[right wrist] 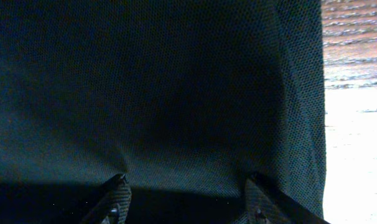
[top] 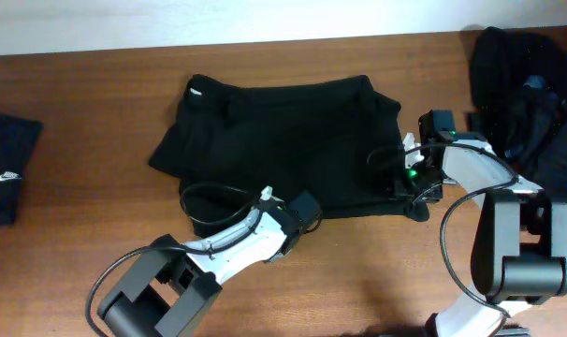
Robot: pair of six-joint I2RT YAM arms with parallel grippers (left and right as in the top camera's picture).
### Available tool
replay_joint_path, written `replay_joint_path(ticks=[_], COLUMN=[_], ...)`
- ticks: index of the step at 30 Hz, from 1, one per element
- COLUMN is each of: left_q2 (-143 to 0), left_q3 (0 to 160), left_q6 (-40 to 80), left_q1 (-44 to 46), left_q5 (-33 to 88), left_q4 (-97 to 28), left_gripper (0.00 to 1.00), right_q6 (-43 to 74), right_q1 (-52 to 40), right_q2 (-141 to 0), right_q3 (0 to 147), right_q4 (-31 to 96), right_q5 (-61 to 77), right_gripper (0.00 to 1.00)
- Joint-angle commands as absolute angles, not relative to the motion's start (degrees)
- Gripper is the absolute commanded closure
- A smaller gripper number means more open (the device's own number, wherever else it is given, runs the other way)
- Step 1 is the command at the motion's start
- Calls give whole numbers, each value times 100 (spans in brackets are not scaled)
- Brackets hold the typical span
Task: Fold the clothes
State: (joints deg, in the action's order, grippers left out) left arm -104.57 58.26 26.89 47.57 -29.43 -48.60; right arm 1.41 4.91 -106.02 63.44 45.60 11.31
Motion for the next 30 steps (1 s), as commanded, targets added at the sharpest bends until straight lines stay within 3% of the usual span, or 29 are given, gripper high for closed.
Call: replay_joint_path(ticks=[1,10,21,30], left_q2=[-10510,-10510,-10510,-10510], left_q3=[5789,5782,5408,5408], left_q6=[2604,2604,2263,1828], left_q1=[4757,4757,4757,4757], left_q5=[-2873,-2875,-2770,-2768], left_q4=[-4733,-4672,-4456,-4434], left_gripper=[39,39,55,57], right_q6=[137,137,137,137], right_q1=[528,528,528,528], right_q2=[-10656,-10656,-10656,-10656], right_q3=[6289,6289,6289,6289], right_q4=[4606,4609,4626,4657], right_q5=[1098,1096,1096,1096], right_gripper=[36,36,36,36])
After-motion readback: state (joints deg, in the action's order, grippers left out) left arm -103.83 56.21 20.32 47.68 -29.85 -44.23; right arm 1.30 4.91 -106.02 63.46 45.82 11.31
